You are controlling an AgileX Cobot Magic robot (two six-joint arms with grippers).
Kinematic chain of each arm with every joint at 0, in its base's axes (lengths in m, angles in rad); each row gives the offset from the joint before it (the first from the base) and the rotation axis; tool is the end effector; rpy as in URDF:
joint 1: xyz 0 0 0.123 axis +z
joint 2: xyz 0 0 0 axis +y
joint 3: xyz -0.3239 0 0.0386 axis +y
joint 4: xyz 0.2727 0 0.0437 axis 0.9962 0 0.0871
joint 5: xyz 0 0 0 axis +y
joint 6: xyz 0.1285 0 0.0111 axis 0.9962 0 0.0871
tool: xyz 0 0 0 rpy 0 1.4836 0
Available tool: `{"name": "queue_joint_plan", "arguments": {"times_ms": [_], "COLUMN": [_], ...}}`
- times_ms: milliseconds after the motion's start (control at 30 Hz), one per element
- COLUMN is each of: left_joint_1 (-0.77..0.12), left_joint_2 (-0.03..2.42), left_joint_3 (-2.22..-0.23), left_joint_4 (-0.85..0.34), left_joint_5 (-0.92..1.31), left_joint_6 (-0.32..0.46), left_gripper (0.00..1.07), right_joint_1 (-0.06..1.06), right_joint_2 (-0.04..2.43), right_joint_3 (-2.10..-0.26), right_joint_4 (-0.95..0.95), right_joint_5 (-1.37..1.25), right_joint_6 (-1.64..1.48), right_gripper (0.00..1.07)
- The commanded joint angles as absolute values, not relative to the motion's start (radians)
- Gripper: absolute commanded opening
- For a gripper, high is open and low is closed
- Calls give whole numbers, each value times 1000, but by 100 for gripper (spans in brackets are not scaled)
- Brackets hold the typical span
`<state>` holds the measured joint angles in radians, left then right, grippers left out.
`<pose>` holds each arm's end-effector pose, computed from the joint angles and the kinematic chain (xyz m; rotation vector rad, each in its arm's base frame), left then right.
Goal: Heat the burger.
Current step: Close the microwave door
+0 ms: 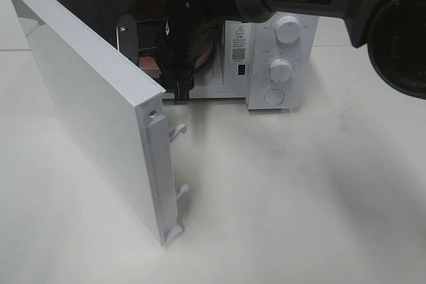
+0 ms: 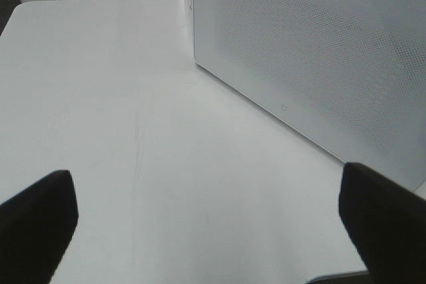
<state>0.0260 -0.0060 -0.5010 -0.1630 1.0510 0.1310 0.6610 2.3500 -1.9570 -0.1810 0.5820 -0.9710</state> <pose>0.0084 -0.0180 0.2745 0.1131 2.0151 -0.0949 0.4857 0.3615 0.1632 -1.8962 1.5868 -0.3228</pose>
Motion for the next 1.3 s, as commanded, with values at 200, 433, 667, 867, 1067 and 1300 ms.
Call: {"name": "queue_joint_plan", "arguments": {"times_ms": [200,433,667,867,1067,1300], "left_joint_1": [22,22,22,22,22,22], "left_joint_2": [-16,-16,-16,-16,-16,-16], "left_joint_3": [-497,-497,-497,-497,-497,-497], "left_joint_4": [-173,-173,-173,-173,-173,-173], "left_joint_5": [1037,1037,1037,1037,1037,1037], "left_joint_6": [131,131,131,131,131,131], "left_gripper": [100,100,100,100,100,100], "right_joint_1": [658,658,658,658,658,658], "right_joint_2": [2270,2218,2173,2120,2071,1971], "right_joint_3": [-1872,-1808,-1765,-1725,-1684,-1603], "right_joint_4": [-153,-152,-148,-146,-146,-149], "right_joint_5": [538,537,538,539,548,600], "right_joint_6": [-963,-963,-963,-963,-963,-963], "right_gripper": [74,74,74,74,74,74]}}
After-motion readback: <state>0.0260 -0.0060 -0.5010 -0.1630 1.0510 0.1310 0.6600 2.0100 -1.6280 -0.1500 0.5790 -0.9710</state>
